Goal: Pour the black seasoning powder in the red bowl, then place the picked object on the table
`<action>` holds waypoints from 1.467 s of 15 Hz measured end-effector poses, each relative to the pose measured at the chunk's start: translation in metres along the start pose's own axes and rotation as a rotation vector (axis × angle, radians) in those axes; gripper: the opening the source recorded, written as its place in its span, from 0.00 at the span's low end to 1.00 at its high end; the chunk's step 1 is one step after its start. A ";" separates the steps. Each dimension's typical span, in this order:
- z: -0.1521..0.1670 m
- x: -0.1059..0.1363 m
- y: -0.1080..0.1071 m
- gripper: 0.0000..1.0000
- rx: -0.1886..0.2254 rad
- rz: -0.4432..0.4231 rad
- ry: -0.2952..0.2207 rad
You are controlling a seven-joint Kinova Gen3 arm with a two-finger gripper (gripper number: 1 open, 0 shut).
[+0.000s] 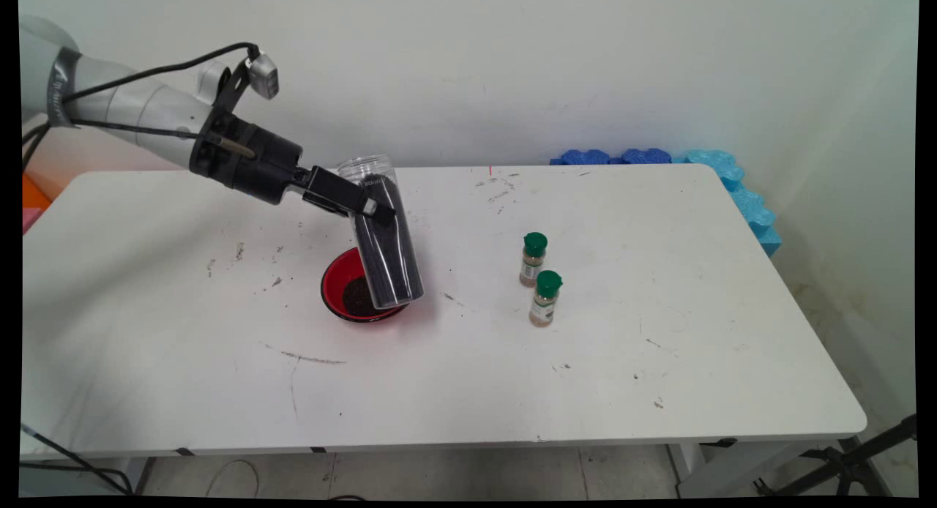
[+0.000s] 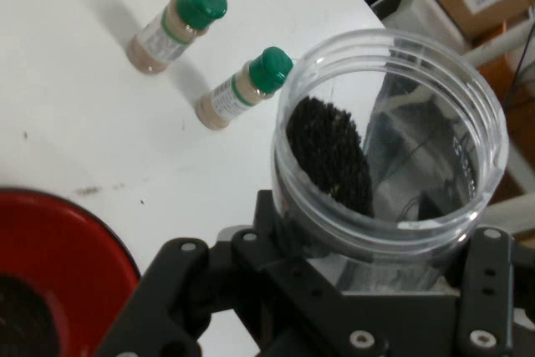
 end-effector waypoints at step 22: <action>0.023 0.061 0.047 0.00 0.163 0.797 0.065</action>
